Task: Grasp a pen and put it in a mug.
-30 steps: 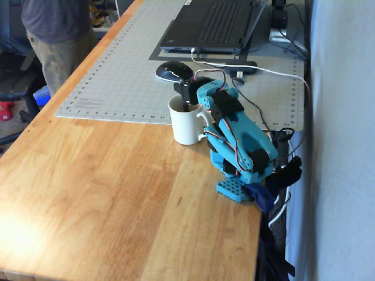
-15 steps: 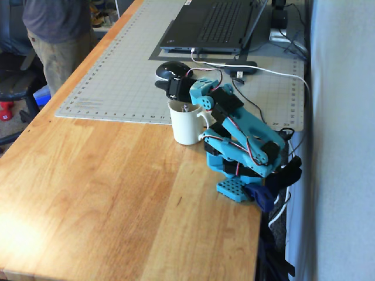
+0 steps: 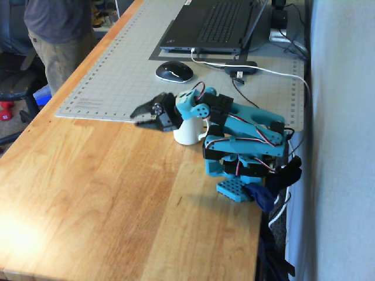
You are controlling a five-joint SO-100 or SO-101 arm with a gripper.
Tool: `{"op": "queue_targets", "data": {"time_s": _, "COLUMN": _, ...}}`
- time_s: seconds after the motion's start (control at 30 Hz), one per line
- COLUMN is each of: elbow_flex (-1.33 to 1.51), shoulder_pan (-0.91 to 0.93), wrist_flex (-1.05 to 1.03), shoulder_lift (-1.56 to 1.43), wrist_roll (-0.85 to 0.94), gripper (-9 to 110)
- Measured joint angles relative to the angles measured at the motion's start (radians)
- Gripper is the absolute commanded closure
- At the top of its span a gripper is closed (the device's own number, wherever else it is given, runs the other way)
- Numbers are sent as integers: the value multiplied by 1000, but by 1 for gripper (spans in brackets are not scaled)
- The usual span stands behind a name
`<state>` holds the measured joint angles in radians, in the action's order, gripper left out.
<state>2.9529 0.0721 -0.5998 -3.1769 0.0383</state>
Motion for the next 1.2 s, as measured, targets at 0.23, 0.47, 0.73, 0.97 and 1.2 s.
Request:
{"op": "queue_targets", "data": {"time_s": 0.23, "elbow_flex": 161, "shoulder_pan": -179, "wrist_flex": 0, "shoulder_lift": -3, "wrist_roll": -34, "gripper": 97}}
{"op": "queue_targets", "data": {"time_s": 0.47, "elbow_flex": 201, "shoulder_pan": -218, "wrist_flex": -89, "shoulder_lift": -12, "wrist_roll": -34, "gripper": 97}}
{"op": "queue_targets", "data": {"time_s": 0.73, "elbow_flex": 201, "shoulder_pan": -218, "wrist_flex": -419, "shoulder_lift": -147, "wrist_roll": -34, "gripper": 97}}
{"op": "queue_targets", "data": {"time_s": 0.97, "elbow_flex": 201, "shoulder_pan": -218, "wrist_flex": -558, "shoulder_lift": -147, "wrist_roll": -34, "gripper": 97}}
{"op": "queue_targets", "data": {"time_s": 1.2, "elbow_flex": 201, "shoulder_pan": -218, "wrist_flex": -566, "shoulder_lift": -147, "wrist_roll": 6, "gripper": 97}}
